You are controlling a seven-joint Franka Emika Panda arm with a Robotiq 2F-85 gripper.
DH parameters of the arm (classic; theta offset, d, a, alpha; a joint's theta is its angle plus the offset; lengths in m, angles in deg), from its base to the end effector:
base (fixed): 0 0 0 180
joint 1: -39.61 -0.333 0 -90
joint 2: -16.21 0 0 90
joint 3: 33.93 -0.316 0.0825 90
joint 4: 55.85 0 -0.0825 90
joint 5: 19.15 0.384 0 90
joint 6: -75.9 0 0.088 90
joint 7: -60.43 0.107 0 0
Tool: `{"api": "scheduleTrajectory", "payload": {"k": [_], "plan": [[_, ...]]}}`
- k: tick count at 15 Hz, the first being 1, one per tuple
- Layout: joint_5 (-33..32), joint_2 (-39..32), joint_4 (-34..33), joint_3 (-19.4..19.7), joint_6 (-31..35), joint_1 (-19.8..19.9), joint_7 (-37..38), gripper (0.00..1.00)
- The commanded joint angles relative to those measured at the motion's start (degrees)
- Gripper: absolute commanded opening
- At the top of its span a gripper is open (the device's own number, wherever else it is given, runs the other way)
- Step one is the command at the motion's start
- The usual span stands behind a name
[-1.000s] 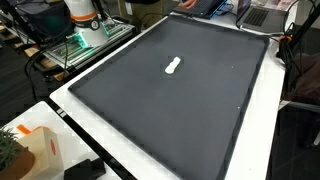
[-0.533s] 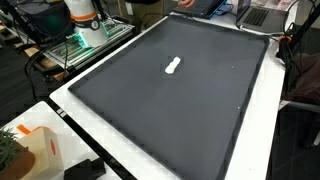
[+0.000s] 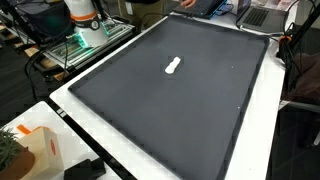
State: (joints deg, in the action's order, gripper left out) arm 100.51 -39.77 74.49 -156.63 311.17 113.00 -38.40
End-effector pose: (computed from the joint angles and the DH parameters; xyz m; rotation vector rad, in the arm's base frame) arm 0.3690 0.0956 0.4654 -2.5921 0.2097 -0.5674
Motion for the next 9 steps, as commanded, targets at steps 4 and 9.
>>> {"api": "scheduleTrajectory", "payload": {"k": [4, 9], "plan": [[-1.8, -1.47, 0.38, -0.1, 1.13, -0.86, 2.14, 0.52], [-1.93, -1.71, 0.38, -0.1, 1.1, -0.83, 2.19, 0.27]]}}
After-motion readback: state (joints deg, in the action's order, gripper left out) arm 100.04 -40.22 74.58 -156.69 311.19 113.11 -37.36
